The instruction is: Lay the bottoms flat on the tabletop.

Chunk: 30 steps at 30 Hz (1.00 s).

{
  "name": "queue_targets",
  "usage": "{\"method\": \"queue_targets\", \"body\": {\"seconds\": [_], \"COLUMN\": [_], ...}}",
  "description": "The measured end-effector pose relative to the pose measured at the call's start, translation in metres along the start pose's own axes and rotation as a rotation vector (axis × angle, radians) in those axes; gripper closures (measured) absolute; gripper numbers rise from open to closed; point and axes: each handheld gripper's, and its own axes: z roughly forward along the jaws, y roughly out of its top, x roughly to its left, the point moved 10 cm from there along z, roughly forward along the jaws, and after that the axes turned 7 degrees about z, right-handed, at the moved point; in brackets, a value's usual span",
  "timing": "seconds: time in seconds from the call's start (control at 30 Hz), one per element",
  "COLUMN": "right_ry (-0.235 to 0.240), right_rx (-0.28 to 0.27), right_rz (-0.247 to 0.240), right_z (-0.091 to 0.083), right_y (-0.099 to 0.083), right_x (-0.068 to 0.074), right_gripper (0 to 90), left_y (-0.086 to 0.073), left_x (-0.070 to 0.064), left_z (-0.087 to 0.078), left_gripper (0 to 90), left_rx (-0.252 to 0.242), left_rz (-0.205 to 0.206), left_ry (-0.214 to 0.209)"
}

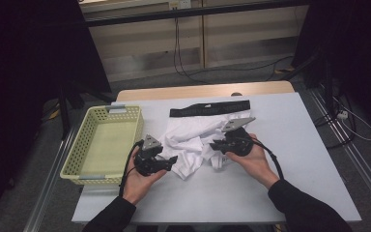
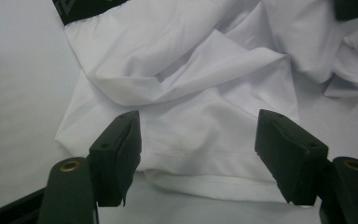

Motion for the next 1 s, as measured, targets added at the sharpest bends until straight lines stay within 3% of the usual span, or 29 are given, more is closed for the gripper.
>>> {"method": "queue_targets", "body": {"seconds": [0.17,0.27,0.37,0.5,0.63,0.7,0.77,0.83,1.0], "right_ry": [0.028,0.030,0.025,0.010,-0.001,-0.009,-0.023,-0.020,-0.023], "right_rx": [0.056,0.062,0.021,-0.019,0.015,0.037,0.049,0.057,0.109], "right_rz": [-0.006,-0.010,0.011,0.047,0.047,0.047,0.056,0.057,0.019], "right_z": [0.028,0.026,0.011,-0.011,-0.025,-0.029,-0.031,-0.029,-0.013], "right_y": [-0.006,-0.011,-0.008,-0.013,-0.038,-0.050,-0.059,-0.061,-0.069], "right_x": [0.010,0.011,0.006,-0.003,-0.010,-0.015,-0.020,-0.022,-0.020], "right_gripper": [68.2,57.2,54.5,57.3,67.4,68.4,67.5,65.2,61.7], "left_y": [-0.002,-0.003,-0.004,-0.005,-0.003,0.000,0.004,0.010,0.023], "left_x": [-0.002,-0.002,-0.004,-0.006,-0.011,-0.014,-0.019,-0.025,-0.041], "left_z": [0.000,0.001,0.003,0.005,0.007,0.007,0.007,0.008,0.020], "left_gripper": [32.0,32.0,31.2,27.1,27.8,34.5,39.6,50.7,56.9], "left_rx": [0.008,0.017,0.018,0.027,0.025,0.003,-0.008,-0.017,-0.036], "left_rz": [0.016,0.025,0.022,0.047,0.052,0.054,0.058,0.065,0.084], "left_ry": [-0.001,0.002,0.003,0.013,0.003,-0.013,-0.028,-0.057,-0.092]}}
